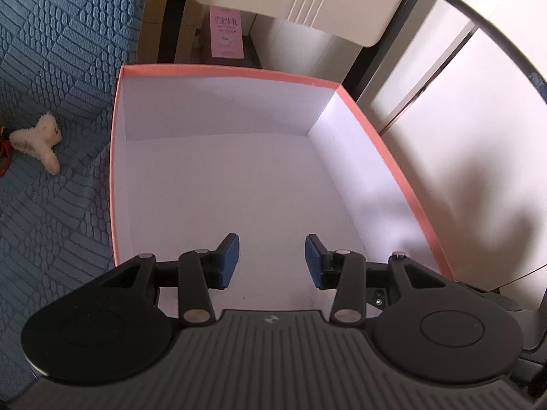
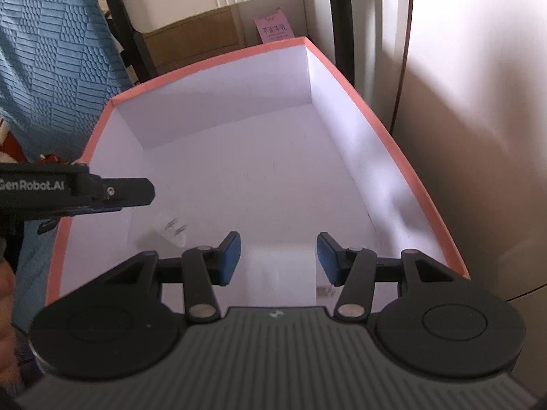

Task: Organize rigid objects
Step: 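Lower both cubes into the pink box and open both tools, then withdraw both open tools from the box back toward the cushion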

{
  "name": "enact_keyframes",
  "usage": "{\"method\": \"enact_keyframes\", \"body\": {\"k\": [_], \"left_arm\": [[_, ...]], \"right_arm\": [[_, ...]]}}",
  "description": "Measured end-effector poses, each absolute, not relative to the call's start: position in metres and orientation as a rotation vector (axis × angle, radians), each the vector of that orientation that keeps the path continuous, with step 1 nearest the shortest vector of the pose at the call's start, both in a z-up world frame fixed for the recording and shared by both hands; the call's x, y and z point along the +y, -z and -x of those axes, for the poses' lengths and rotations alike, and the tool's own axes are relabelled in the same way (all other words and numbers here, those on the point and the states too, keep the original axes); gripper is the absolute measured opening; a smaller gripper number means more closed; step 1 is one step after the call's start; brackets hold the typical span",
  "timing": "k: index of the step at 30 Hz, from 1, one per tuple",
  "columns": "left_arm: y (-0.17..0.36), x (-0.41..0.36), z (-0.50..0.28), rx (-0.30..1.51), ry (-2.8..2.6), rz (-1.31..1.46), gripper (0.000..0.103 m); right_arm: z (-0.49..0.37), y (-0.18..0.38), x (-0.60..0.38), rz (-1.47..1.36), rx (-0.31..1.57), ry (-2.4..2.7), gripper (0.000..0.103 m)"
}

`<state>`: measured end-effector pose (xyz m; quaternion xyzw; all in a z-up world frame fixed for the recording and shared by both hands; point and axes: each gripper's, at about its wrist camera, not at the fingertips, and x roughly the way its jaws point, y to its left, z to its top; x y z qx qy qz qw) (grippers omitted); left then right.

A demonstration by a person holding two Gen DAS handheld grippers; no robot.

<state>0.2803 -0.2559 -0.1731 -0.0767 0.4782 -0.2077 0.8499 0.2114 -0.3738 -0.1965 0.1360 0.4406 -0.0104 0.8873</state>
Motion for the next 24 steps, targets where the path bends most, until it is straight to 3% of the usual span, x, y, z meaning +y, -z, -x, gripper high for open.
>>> {"method": "enact_keyframes", "body": {"k": [24], "left_arm": [[0.074, -0.164, -0.182, 0.768, 0.416, 0.217, 0.048]], "right_arm": [[-0.151, 0.111, -0.318, -0.240, 0.691, -0.052, 0.056]]}}
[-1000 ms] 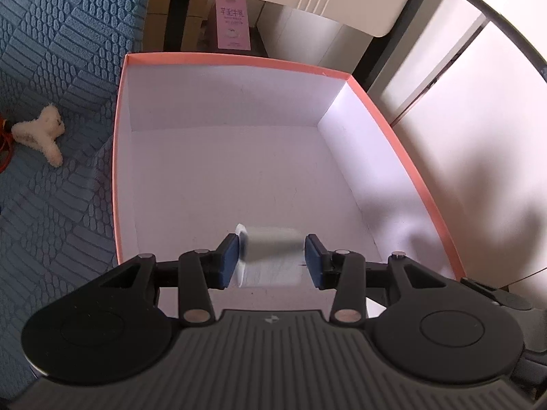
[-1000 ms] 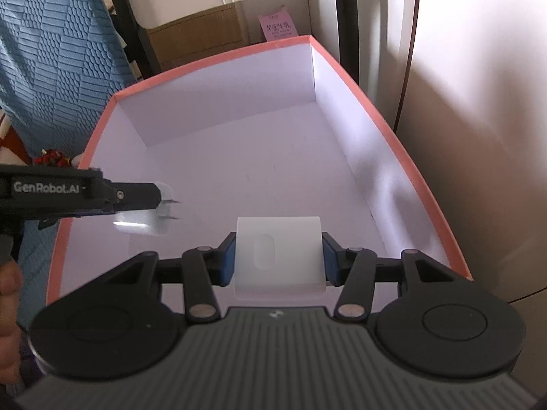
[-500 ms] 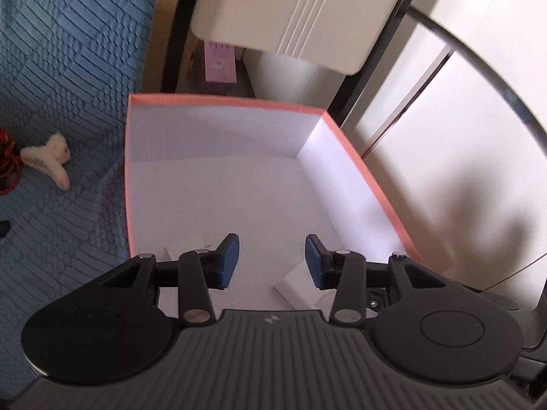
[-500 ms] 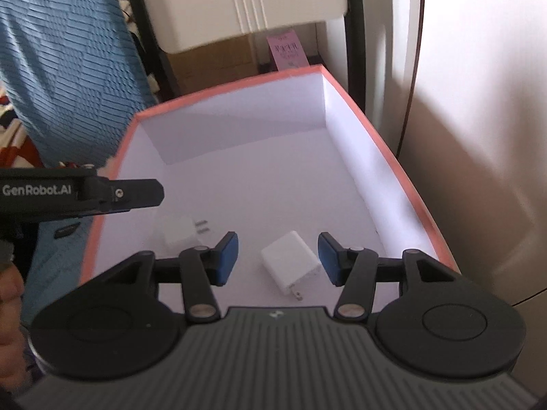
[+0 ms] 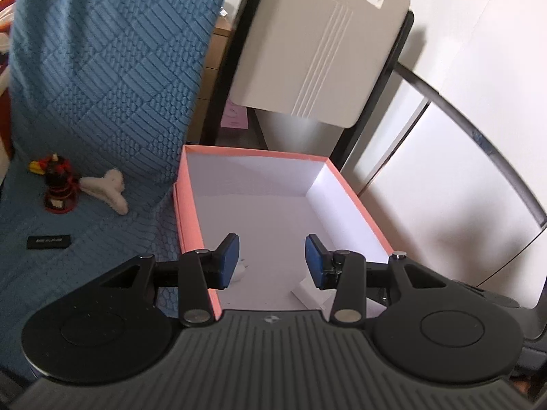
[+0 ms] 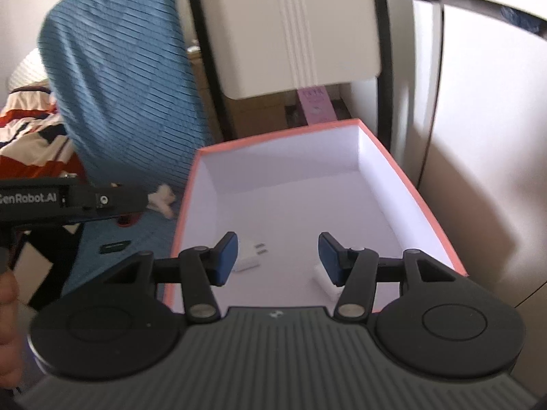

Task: Organize rigid objects
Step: 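Withdraw both open tools from the box back toward the cushion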

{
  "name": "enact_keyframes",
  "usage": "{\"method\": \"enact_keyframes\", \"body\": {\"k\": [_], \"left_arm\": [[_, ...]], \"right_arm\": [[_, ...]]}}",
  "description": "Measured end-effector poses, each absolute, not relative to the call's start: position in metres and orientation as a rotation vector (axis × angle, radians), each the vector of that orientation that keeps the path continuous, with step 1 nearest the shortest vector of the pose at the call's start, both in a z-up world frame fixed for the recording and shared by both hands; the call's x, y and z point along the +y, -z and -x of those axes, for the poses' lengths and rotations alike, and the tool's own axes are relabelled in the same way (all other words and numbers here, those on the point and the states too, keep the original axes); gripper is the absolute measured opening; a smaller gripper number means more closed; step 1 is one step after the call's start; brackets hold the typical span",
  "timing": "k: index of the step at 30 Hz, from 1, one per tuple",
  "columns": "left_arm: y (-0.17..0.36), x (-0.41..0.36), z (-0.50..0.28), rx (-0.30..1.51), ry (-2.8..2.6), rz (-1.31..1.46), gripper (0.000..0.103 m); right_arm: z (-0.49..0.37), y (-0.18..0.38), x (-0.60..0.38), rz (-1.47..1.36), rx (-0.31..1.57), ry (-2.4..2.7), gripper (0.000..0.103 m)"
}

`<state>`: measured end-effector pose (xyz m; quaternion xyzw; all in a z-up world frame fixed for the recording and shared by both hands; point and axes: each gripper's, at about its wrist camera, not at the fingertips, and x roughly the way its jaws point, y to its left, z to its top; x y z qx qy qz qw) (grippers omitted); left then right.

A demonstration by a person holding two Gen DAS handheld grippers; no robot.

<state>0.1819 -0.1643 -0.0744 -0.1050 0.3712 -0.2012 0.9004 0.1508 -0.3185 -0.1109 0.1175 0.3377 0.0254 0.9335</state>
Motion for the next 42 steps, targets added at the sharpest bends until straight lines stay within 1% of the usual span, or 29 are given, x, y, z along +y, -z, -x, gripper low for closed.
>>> {"method": "enact_keyframes", "body": {"k": [16, 29, 36, 42], "left_arm": [[0.065, -0.101, -0.132, 0.721, 0.353, 0.273, 0.048], [0.077, -0.052, -0.090, 0.735, 0.281, 0.306, 0.048], [0.093, -0.038, -0.090, 0.755, 0.289, 0.306, 0.048], [0.100, -0.026, -0.117, 0.728, 0.263, 0.291, 0.049]], "right_arm": [[-0.110, 0.094, -0.258, -0.182, 0.671, -0.145, 0.056], [-0.089, 0.102, -0.214, -0.153, 0.728, -0.197, 0.056], [-0.089, 0.106, -0.197, -0.163, 0.761, -0.208, 0.056], [-0.107, 0.112, -0.188, -0.109, 0.761, -0.228, 0.056]]}}
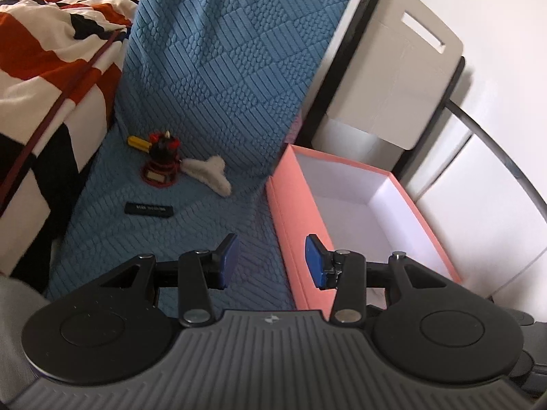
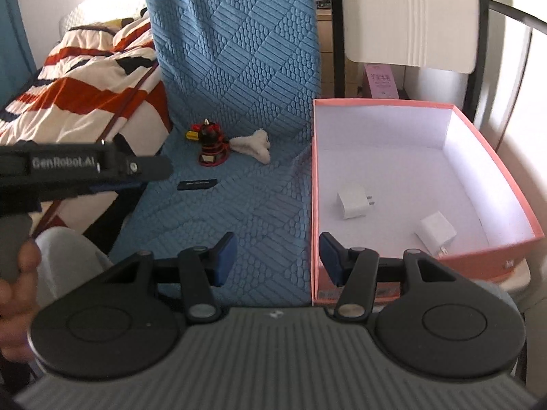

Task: Organize rigid objects
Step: 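Withdraw both open tools from the box back toward the cushion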

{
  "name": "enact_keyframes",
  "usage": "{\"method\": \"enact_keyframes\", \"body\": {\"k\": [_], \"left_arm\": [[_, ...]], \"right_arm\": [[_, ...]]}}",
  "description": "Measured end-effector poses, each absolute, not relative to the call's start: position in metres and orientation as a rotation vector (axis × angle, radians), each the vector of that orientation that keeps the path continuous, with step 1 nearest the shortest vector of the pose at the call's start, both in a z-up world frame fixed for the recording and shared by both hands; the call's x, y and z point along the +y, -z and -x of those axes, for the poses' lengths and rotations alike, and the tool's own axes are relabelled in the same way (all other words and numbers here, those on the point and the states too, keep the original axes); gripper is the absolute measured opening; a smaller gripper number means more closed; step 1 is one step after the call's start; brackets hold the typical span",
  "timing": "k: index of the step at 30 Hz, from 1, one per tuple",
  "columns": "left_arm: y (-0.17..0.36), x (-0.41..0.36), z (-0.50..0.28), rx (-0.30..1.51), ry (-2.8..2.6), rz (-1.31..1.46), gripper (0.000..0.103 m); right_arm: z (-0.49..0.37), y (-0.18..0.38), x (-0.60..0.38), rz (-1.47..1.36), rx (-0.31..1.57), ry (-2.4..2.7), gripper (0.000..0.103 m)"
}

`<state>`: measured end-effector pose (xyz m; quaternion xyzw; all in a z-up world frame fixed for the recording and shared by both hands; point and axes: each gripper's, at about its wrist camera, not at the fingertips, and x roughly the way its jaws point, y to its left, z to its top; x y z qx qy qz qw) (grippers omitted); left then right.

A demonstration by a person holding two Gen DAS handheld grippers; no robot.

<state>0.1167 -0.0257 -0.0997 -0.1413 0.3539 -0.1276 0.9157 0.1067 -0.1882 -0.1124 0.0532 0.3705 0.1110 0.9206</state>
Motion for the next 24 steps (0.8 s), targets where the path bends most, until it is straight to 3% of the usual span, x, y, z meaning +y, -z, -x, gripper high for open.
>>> {"method": "enact_keyframes", "body": {"k": [14, 17, 24], "left_arm": [[0.136, 0.025, -0.197, 0.765, 0.202, 0.335, 0.049], [0.151, 0.033, -0.204, 0.736, 0.186, 0.382, 0.056], [0.174, 0.042, -0.225, 0.712, 0.155, 0.398, 0.058]], "right_arm": [[-0.180, 0.136, -0.158, -0.041, 0.765, -0.305, 0.056], [-0.194, 0.144, -0.151, -0.040, 0.765, -0.317, 0.056], [-0.223, 0.163, -0.141, -0.038, 0.775, -0.323, 0.056]]}}
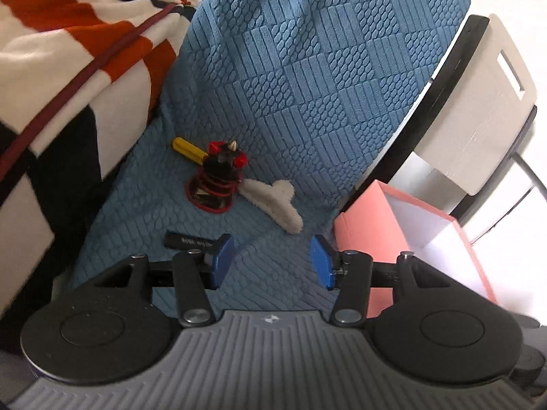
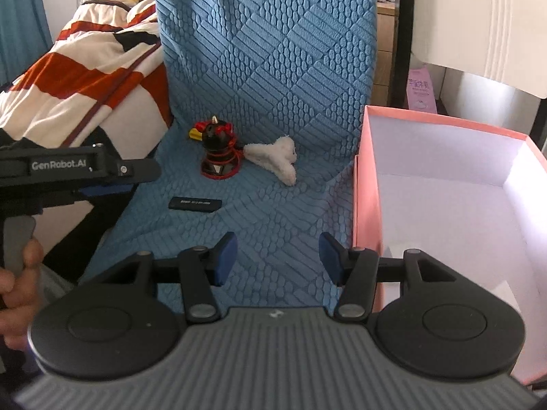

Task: Organize rigid objects
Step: 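Withdraw both open tools from the box back toward the cushion, then grasp the white fluffy hair clip with the right tool while the left tool grasps the toy figure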

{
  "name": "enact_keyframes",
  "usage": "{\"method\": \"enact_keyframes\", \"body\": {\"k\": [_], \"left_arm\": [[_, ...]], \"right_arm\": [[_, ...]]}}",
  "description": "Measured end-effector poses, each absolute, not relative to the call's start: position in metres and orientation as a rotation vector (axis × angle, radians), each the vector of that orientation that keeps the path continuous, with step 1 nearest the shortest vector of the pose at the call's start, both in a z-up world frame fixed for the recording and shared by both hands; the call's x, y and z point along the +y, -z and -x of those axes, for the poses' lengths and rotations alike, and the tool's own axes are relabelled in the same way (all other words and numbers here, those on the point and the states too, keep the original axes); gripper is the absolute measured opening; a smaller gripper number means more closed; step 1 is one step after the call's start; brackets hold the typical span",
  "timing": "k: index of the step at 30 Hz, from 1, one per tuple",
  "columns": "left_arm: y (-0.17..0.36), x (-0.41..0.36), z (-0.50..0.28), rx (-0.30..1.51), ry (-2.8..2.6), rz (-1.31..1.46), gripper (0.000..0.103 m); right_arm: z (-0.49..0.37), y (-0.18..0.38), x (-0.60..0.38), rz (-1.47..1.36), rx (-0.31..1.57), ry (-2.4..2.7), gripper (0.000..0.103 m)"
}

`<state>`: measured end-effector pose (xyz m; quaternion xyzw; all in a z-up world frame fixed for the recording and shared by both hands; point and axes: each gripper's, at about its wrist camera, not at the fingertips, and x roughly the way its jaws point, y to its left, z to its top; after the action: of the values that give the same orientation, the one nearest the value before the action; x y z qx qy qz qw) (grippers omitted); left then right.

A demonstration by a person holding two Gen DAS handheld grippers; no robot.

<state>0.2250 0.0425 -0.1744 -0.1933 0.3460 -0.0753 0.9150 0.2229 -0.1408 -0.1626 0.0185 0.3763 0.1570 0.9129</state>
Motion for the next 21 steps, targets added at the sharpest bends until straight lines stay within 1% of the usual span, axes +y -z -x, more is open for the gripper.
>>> {"method": "enact_keyframes", "body": {"k": [4, 10, 21], "left_arm": [[0.175, 0.049, -0.234, 0.676, 0.137, 0.370, 0.064], [0.188, 0.050, -0.253, 0.687, 0.139, 0.312, 0.064], [0.221, 0.051, -0.300, 0.756, 0.145, 0.297, 0.064]], "right_arm": [[-0.235, 0.167, -0.133, -0.006, 0.742, -0.357, 0.056], [-0.251, 0.168, -0.122, 0.019, 0.713, -0.358, 0.056], [-0.285, 0.195, -0.104, -0.003, 0.764, -0.382, 0.056]]}}
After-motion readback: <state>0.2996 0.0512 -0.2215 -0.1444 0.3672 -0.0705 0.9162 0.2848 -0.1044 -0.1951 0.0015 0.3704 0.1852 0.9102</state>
